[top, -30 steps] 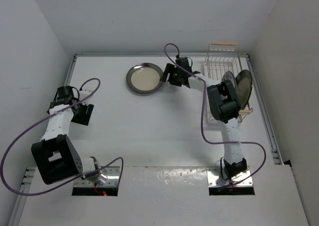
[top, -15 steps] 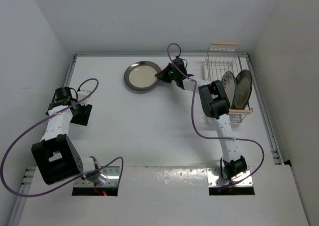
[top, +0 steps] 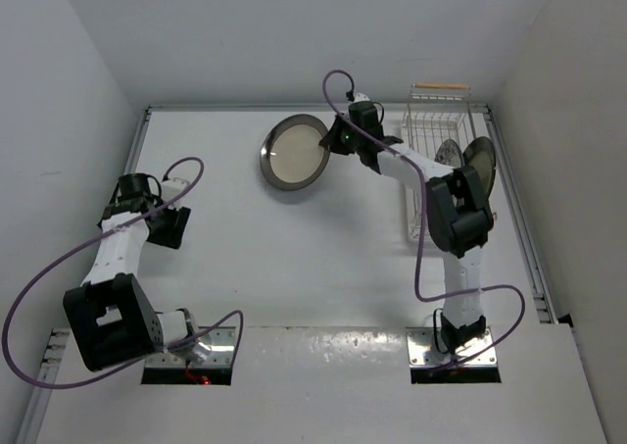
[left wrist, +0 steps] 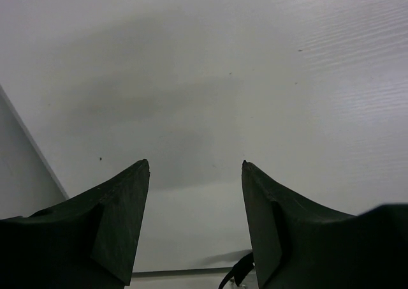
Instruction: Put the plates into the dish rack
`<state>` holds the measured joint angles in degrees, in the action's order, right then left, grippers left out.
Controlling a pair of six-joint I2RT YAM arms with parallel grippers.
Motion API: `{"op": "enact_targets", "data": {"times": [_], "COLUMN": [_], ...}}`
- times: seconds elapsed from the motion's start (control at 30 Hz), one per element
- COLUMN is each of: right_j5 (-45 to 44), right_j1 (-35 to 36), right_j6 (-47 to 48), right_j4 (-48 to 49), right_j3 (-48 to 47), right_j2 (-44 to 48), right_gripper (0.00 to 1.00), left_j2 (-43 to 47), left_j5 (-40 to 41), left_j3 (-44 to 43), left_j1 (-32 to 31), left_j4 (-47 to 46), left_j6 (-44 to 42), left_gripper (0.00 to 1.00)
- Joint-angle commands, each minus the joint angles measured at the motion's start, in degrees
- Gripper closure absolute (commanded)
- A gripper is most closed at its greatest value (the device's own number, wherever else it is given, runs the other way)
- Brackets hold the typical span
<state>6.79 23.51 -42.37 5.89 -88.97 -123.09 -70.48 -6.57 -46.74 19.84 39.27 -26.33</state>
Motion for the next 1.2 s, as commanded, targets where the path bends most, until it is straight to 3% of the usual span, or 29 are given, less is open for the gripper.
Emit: {"op": "enact_targets", "data": {"times": [0.0, 0.27, 0.37, 0.47, 0.5, 0.67, 0.97, 1.17], "right_j5": [-1.1, -9.4, -14.1, -22.5, -28.9, -41.7, -46.1, -51.3], "right_j1": [0.7, -1.0, -2.7, -3.0, -3.7, -4.0, -4.0, -4.1], "right_j6": [8.2, 19.1, 25.3, 32.7, 35.2, 44.0, 48.5, 50.9], "right_j4": [6.1, 2.8, -5.5, -14.0, -14.8, -15.3, -12.0, -9.1], "right_j3": [0.5, 6.7, 4.1, 1.6, 2.0, 9.3, 18.6, 19.8], "right_j2": [13.0, 33.9, 39.8, 46.9, 48.1, 57.1, 60.4, 60.2], "right_gripper": [1.0, 1.0, 1.0, 1.0, 1.0, 1.0, 1.0, 1.0], "left_j2": [1.7, -2.0, -4.1, -4.8, -4.8, -3.2, -3.2, -2.6], "left_j5": [-0.7, -4.1, -6.3, -6.9, -6.9, -7.9, -8.5, -8.5], "left_j3": [-0.2, -7.0, -10.1, -10.7, -10.7, -10.1, -10.1, -10.1], "left_j1": [-3.2, -7.7, -7.7, -8.3, -8.3, -9.4, -10.4, -10.4], "left_j4": [-1.4, -3.6, -3.6, -3.6, -3.6, -3.6, -3.6, -3.6], "left_j6": [-0.8, 0.2, 2.0, 2.0, 2.0, 2.0, 2.0, 2.0], "left_gripper": [0.36, 0.36, 0.38, 0.38, 0.38, 0.38, 0.38, 0.38]}}
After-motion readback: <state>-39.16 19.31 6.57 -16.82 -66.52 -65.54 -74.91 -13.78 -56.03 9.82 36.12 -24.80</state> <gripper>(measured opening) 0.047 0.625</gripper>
